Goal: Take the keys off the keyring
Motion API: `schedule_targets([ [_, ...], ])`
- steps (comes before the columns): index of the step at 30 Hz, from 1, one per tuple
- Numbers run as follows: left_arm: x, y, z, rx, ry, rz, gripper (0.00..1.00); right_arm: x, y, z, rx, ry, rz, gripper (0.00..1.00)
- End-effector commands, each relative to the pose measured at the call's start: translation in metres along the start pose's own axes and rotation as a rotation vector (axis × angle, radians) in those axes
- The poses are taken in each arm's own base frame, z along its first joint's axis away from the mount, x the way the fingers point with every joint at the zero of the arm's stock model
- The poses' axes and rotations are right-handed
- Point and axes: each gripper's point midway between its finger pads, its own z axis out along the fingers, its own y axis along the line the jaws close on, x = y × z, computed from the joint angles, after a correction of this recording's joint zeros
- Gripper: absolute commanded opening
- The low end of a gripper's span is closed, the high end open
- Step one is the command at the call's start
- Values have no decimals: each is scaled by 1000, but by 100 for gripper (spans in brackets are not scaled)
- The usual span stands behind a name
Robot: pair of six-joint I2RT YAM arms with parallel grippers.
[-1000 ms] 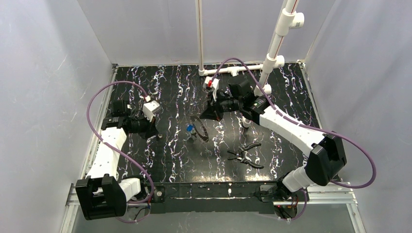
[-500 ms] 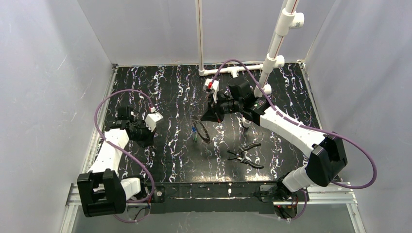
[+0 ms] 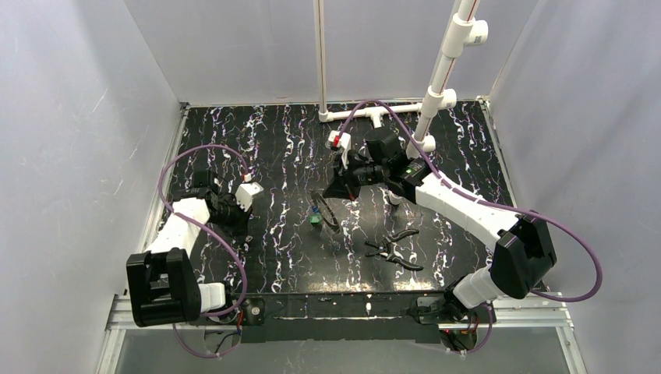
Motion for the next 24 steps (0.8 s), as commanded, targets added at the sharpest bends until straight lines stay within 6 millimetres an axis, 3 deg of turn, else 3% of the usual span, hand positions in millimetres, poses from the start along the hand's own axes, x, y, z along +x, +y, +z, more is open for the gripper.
schedule_targets([
  [1,2,5,0,-11,16,-2,18,-14,-2,2,-11,-54,-31,1],
  [6,0,4,-1,26,41,-68,40,-9,-12,8,17,-48,-27,1],
  [10,-16,-3,-7,63,-25,-106,71,-19,-19,13,28,-56,-42,1],
  [15,-46,-20,-23,112,-172,-68,80,-31,-20,17,10,-69,-63,1],
  [20,-67,-34,-33,161,-282,-45,98,-30,-19,25,-35,-51,-60,1],
  [24,-78,-36,-38,176,-321,-59,98,-35,-23,32,-40,-54,-63,1],
])
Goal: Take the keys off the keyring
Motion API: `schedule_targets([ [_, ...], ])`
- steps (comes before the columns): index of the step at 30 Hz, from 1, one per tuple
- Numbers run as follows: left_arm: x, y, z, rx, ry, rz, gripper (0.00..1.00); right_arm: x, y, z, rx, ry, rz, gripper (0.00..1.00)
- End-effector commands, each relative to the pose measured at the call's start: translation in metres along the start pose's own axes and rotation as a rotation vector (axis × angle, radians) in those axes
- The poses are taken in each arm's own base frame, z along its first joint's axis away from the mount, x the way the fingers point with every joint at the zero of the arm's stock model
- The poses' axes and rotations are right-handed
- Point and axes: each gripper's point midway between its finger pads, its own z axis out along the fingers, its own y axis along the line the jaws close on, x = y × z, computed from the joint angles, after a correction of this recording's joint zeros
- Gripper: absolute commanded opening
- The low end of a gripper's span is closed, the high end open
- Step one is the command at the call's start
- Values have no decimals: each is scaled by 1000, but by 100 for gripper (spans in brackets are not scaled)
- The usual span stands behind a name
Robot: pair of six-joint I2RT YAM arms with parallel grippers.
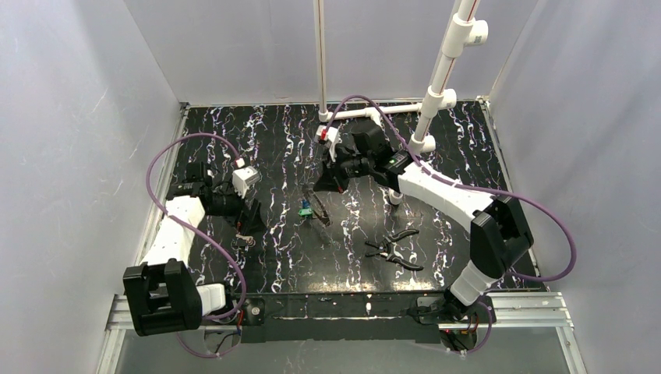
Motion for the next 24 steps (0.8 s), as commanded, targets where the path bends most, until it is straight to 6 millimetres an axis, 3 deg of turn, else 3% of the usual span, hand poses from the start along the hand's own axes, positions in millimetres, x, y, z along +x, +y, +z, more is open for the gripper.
schedule_targets([
  [1,-27,-15,-6,67,-108,-2,98,-34,3,3,-45,-70,-73,1],
  [8,-54,-44,-15,136,-326,257,98,-35,32,-4,-184,-49,-172,1],
  [14,-70,-59,-22,222,-406,350,98,1,61,-8,-286,113,-336,1],
  [19,-72,-59,-22,254,-383,323,97,50,65,3,-236,292,-488,1],
  [21,-73,-57,-22,255,-368,281,95,59,67,4,-237,316,-479,1],
  [24,-74,-52,-21,251,-353,216,94,53,64,5,-230,320,-473,1],
])
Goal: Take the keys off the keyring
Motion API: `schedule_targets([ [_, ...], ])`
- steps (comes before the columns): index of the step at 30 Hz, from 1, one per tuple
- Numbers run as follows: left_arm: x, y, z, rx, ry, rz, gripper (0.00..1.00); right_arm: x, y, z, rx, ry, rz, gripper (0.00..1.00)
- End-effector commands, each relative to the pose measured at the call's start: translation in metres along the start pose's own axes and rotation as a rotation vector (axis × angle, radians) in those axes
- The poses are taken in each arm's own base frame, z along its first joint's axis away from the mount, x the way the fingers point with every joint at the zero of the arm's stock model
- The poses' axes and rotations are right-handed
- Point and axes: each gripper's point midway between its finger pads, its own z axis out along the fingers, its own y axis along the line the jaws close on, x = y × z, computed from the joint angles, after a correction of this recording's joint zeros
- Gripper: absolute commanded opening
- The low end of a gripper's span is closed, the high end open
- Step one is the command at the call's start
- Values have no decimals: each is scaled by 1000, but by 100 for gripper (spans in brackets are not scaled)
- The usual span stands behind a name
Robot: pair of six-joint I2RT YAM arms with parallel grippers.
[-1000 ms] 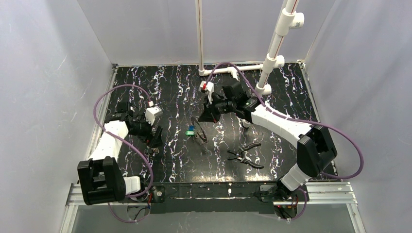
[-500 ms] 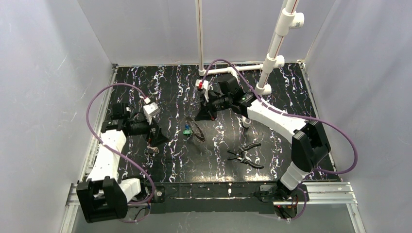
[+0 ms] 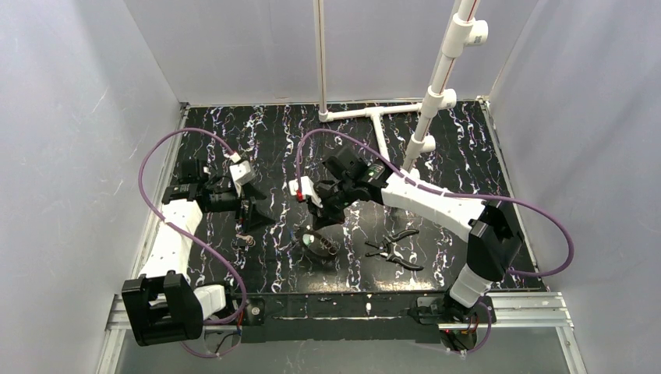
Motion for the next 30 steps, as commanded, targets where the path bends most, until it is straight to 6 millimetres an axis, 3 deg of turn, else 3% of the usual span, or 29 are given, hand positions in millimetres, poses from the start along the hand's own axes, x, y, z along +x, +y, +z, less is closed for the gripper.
schedule_targets([
  [1,-13,0,-2,3,-26,-80,94,-3,-14,-14,54,34,-64,1],
  [9,-15,36,-8,-165,3,-137,96,-48,-85,-66,190,-22,-102,1],
  [13,-16,44,-12,-207,17,-136,96,-51,-114,-80,251,17,-148,1],
  [15,-15,45,-13,-220,21,-126,97,-45,-118,-78,252,46,-169,1],
  [18,-10,46,-14,-240,34,-123,97,-24,-108,-59,198,66,-147,1],
  [25,10,51,-17,-290,108,-199,98,59,-49,23,24,179,-55,1],
  [30,21,44,-19,-277,152,-235,98,74,-16,51,-37,192,-23,1],
])
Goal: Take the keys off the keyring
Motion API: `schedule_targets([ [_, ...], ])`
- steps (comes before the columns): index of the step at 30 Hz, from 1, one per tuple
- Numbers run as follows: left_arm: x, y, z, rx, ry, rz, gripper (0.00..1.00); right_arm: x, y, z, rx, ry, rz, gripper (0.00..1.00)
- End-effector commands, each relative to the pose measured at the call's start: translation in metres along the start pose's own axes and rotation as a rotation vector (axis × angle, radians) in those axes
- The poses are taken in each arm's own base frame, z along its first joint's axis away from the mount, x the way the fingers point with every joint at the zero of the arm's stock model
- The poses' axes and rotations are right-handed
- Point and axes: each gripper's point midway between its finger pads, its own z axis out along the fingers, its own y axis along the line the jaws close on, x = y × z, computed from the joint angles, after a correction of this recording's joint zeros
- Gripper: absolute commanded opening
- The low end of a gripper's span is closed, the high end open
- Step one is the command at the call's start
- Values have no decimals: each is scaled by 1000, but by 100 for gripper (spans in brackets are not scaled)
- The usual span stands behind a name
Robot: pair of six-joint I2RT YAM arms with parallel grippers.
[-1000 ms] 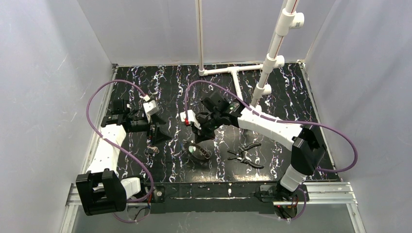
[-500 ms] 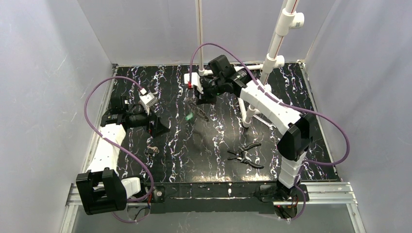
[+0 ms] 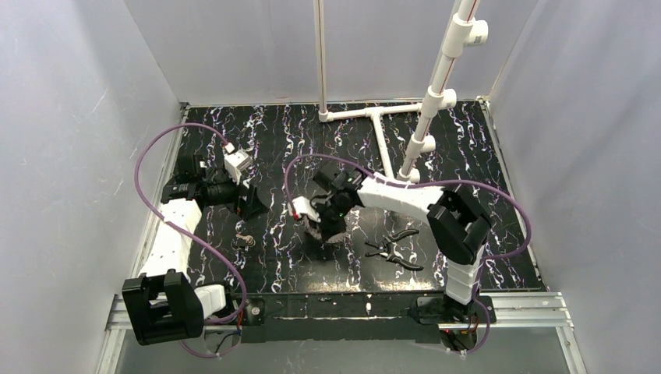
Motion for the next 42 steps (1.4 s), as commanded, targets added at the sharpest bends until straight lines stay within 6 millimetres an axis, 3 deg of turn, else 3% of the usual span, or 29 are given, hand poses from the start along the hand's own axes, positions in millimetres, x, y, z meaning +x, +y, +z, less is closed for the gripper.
schedule_targets([
  [1,10,-5,-5,2,48,-30,98,-17,13,15,1,-55,-27,1],
  [9,23,-17,-6,29,55,-34,98,-22,50,45,-42,-54,-24,5],
  [12,28,-21,-6,45,63,-24,98,-37,53,44,-54,-95,6,36],
  [14,32,-24,-6,58,71,-10,98,-45,50,38,-43,-109,18,52],
  [18,40,-32,-8,79,80,10,98,-56,40,16,1,-152,58,69],
  [24,29,-22,-15,15,119,-77,98,-52,4,-44,145,-247,190,96],
  [28,7,-5,-26,-55,184,-196,98,-43,-20,-98,291,-330,268,98],
  [31,-11,6,-30,-81,183,-237,98,-37,-19,-130,355,-360,276,98],
  [34,-27,9,-33,-86,153,-222,98,-30,2,-144,360,-337,233,98],
  [37,-32,15,-33,-114,142,-245,98,-16,16,-146,371,-316,224,98],
  [42,-21,22,-32,-193,148,-317,98,8,29,-156,426,-293,239,98],
])
